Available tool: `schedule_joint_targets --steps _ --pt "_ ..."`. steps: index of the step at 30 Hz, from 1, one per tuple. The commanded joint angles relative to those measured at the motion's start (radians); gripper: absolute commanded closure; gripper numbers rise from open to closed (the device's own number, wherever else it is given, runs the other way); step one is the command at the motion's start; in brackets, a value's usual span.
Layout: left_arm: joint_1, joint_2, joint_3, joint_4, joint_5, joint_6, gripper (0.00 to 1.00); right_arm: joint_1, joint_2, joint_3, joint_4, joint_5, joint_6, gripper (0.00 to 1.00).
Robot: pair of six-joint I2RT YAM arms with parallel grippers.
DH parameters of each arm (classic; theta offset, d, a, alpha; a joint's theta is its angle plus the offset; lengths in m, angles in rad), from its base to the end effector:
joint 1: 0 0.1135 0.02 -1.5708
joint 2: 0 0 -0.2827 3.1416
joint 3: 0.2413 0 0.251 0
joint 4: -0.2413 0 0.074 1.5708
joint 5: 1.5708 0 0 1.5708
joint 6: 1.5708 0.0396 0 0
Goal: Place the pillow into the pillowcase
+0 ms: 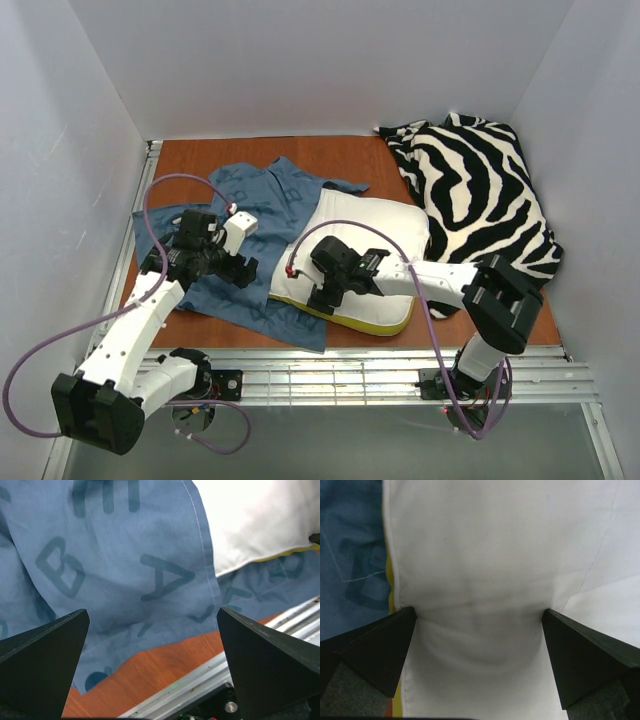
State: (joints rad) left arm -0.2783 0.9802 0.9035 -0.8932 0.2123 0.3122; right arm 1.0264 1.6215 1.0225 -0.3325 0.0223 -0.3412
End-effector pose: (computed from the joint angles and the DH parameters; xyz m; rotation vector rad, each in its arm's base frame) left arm 0.1649 -0.0558 0.2965 0.8149 2.3928 -0.2559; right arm 0.1754 0.2880 0.2168 -1.5851 1.9597 0.2538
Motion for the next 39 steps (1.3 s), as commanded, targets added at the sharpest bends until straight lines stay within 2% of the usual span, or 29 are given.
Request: schedule_joint_targets --steps 1,2,3,5,6,7,9,11,16,19,25,27,30,32,33,34,36,37,39 --pt "-0.048 0.049 0.006 0.072 -0.063 0.042 0.02 0.009 0.108 0.031 0.036 -0.029 0.034 0.05" --pt "-0.106 0.061 -0.001 0.095 -0.097 0.053 0.02 0.003 0.129 0.037 0.052 -0.03 0.045 0.1" --pt "-0.134 0.063 -0.029 0.109 -0.143 0.062 0.02 -0.006 0.177 0.075 0.052 -0.041 0.085 0.31" --pt "-0.188 0.06 -0.049 0.158 -0.178 0.053 0.02 -0.061 0.215 0.123 0.027 -0.117 0.117 0.59" --pt "-0.194 0.064 -0.058 0.174 -0.183 0.032 0.02 -0.087 0.227 0.155 0.021 -0.155 0.132 0.88" --pt "-0.194 0.069 -0.063 0.204 -0.191 -0.002 0.03 -0.142 0.227 0.165 0.023 -0.239 0.163 0.97" --pt "-0.197 0.089 -0.081 0.244 -0.2 -0.036 0.05 -0.21 0.23 0.201 0.024 -0.31 0.189 0.99" --pt "-0.203 0.115 -0.086 0.301 -0.267 -0.064 0.08 -0.242 0.229 0.217 0.039 -0.415 0.226 0.99" --pt "-0.208 0.257 -0.043 0.419 -0.392 -0.081 0.15 -0.255 0.181 0.163 0.087 -0.522 0.249 0.99" --pt "-0.208 0.337 -0.002 0.427 -0.386 -0.11 0.18 -0.255 0.167 0.14 0.089 -0.558 0.252 0.99" --pt "-0.208 0.38 0.008 0.432 -0.353 -0.165 0.23 -0.256 0.173 0.125 0.108 -0.576 0.272 0.99" --pt "-0.208 0.403 -0.003 0.427 -0.414 -0.177 0.37 -0.255 0.176 0.12 0.113 -0.575 0.283 0.99" --pt "-0.188 0.399 -0.005 0.416 -0.465 -0.157 0.53 -0.255 0.17 0.114 0.113 -0.581 0.289 0.99" --pt "-0.179 0.367 0.012 0.393 -0.43 -0.134 0.65 -0.256 0.166 0.113 0.112 -0.581 0.291 0.99" --pt "-0.179 0.35 0.02 0.366 -0.363 -0.122 0.94 -0.256 0.167 0.114 0.115 -0.584 0.292 0.99" --pt "-0.179 0.336 0.035 0.337 -0.287 -0.099 1.0 -0.256 0.169 0.117 0.119 -0.588 0.301 0.99" --pt "-0.197 0.304 0.086 0.3 -0.17 -0.091 1.0 -0.256 0.178 0.137 0.125 -0.599 0.317 0.99" --pt "-0.222 0.299 0.109 0.257 -0.008 -0.087 1.0 -0.256 0.182 0.145 0.133 -0.611 0.326 0.99" --pt "-0.29 0.307 0.161 0.209 0.126 -0.085 1.0 -0.256 0.193 0.181 0.162 -0.628 0.369 0.99"
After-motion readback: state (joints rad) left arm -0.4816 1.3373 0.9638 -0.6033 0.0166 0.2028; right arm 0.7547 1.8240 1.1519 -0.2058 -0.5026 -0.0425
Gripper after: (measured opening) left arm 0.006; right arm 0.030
